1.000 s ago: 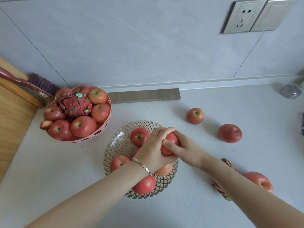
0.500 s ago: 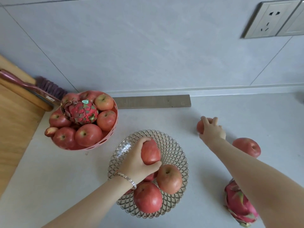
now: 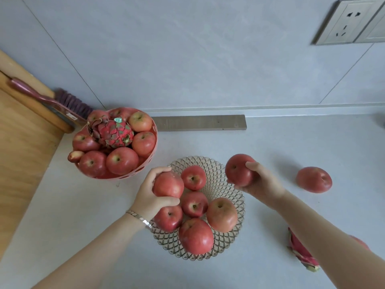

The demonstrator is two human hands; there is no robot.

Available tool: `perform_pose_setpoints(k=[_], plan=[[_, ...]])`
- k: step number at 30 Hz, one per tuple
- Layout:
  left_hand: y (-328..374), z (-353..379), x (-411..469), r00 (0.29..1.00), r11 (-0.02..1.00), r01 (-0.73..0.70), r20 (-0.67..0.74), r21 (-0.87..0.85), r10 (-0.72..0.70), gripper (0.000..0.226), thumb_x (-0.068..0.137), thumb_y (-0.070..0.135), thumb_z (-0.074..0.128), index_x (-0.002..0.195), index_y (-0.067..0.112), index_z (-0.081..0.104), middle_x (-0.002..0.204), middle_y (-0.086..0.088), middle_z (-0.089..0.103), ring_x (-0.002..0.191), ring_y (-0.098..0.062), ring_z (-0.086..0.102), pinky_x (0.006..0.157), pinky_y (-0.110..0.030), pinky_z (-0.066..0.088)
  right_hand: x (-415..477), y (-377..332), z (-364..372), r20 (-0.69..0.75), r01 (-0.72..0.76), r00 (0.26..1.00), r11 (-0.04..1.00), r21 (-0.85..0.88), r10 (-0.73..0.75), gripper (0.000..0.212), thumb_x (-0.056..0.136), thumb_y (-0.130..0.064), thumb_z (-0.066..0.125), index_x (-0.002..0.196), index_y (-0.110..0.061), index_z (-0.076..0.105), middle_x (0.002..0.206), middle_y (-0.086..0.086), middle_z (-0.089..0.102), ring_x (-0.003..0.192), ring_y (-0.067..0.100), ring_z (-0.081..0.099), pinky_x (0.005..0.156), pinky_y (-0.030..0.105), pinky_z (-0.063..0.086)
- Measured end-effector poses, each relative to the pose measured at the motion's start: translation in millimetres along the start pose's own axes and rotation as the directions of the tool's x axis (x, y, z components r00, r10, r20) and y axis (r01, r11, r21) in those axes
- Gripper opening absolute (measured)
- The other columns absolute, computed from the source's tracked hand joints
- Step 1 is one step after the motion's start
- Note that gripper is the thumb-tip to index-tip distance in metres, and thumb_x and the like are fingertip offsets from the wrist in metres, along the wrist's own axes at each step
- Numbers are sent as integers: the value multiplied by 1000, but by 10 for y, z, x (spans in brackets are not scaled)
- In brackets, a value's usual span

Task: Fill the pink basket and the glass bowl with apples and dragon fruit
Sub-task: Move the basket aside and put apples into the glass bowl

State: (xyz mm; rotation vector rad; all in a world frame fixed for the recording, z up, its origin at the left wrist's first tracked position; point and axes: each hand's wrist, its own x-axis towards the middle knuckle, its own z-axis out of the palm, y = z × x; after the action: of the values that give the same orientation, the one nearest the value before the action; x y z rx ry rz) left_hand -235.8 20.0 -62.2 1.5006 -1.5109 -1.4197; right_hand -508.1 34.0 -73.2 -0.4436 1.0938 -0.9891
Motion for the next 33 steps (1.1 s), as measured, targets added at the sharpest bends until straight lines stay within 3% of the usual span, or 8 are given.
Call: perform_pose_setpoints(k=[4,7,10,16,20,23,28,33], plan=[[-26,-141,33,999,996,-39,13,80,38,73,41,7,76,99,45,53,110,21,54,100,2,55,80,-18,44,-95,183,177,74,-58,996,994,97,51,86,31,-57,87,101,-14,61,86,9,70,72,25,69,47,23,51],[-49,-191,36,999,989,-52,16,142,51,83,44,0,80,102,48,46,110,28,48,102,10,49,81,-11,41,-147,286,296,69,-112,992,987,111,105,85,30,-51,89,101,-13,61,83,8,71,71,20,67,52,26,54],[-67,-196,69,997,943,-68,51,326,54,74,54,2,82,108,41,49,113,20,53,103,-4,53,85,-20,45,-175,352,415,14,-145,989,977,154,144,61,51,-40,83,101,-14,58,78,6,71,68,19,67,50,26,54],[-99,-26,272,985,519,-165,162,838,51,71,65,44,75,127,29,45,122,-3,54,112,-25,51,94,-35,43,-81,458,573,-176,-185,962,974,133,206,24,82,-36,61,97,-18,60,100,11,63,79,21,64,53,31,57],[-227,70,368,992,440,-85,118,894,-47,66,68,45,70,127,31,42,123,-7,49,111,-29,49,92,-38,43,-46,497,653,-226,-189,958,981,-48,174,28,81,-35,66,100,-16,61,112,16,60,85,26,67,56,36,59],[-232,127,408,989,380,-32,85,924,-124,61,72,40,66,126,29,42,126,-10,45,114,-33,45,93,-40,42,-43,509,700,-228,-209,959,965,-161,170,49,79,-37,68,118,-11,56,116,18,58,87,28,68,57,35,60],[-286,202,473,962,353,-8,103,936,-252,69,75,38,61,135,25,30,139,-15,33,123,-39,37,100,-44,39,17,507,806,-233,-189,966,926,-328,115,47,79,-35,69,116,-9,57,102,12,59,84,29,67,58,37,61],[-373,208,373,969,437,-11,117,899,-217,71,84,38,52,142,27,13,140,-10,27,120,-38,30,102,-42,36,140,485,896,-200,-224,963,949,-221,181,41,80,-36,66,111,-11,58,107,16,60,80,25,66,57,35,60]])
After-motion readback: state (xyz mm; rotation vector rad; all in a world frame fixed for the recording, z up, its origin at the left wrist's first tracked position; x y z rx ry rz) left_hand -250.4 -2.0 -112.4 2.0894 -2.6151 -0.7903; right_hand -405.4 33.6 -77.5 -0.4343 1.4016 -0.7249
